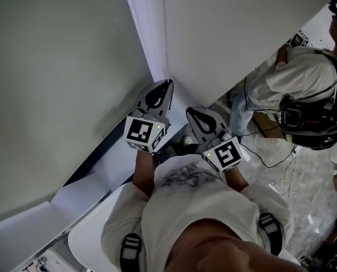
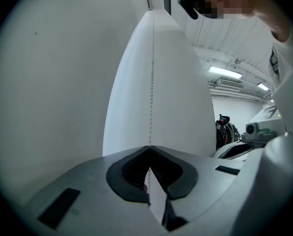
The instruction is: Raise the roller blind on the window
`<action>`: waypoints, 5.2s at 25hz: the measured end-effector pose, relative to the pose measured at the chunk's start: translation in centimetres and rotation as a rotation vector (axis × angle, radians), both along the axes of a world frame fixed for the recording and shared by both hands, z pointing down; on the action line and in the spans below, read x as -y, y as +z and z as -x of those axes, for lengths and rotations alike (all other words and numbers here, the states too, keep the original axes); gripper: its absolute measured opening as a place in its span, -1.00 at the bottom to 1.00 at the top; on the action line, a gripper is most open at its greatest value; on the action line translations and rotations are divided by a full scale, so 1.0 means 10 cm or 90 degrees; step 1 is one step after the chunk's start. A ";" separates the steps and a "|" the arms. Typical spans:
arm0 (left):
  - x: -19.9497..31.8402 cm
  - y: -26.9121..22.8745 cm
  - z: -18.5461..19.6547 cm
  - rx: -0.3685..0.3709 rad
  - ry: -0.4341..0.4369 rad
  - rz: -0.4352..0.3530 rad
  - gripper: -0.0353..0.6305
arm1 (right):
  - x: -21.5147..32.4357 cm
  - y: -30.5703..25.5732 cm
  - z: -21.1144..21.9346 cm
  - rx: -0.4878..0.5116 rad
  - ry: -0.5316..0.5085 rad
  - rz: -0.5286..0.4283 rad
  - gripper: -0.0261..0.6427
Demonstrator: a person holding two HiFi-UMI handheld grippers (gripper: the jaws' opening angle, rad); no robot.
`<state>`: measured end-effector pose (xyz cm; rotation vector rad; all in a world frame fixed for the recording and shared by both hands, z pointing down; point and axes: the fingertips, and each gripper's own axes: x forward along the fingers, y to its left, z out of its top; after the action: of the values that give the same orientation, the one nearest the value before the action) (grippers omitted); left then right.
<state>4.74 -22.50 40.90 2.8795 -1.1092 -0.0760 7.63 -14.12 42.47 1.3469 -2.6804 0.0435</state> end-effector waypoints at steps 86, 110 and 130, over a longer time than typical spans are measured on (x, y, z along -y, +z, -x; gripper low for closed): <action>-1.09 1.44 0.54 0.031 -0.027 0.200 -0.87 | -0.17 -0.49 0.94 0.042 -0.157 -0.017 -0.73; -1.20 2.09 0.64 0.081 -0.037 0.236 -0.87 | -0.22 0.19 0.94 0.013 -0.155 0.036 -0.74; -1.24 -0.83 0.66 -0.022 0.025 -0.059 -0.69 | -0.29 0.08 0.93 0.018 -0.181 0.031 -0.74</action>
<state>-1.89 -10.07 32.61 2.9684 -1.0696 -0.1795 -1.70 -11.27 43.25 0.9480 -2.8452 0.0959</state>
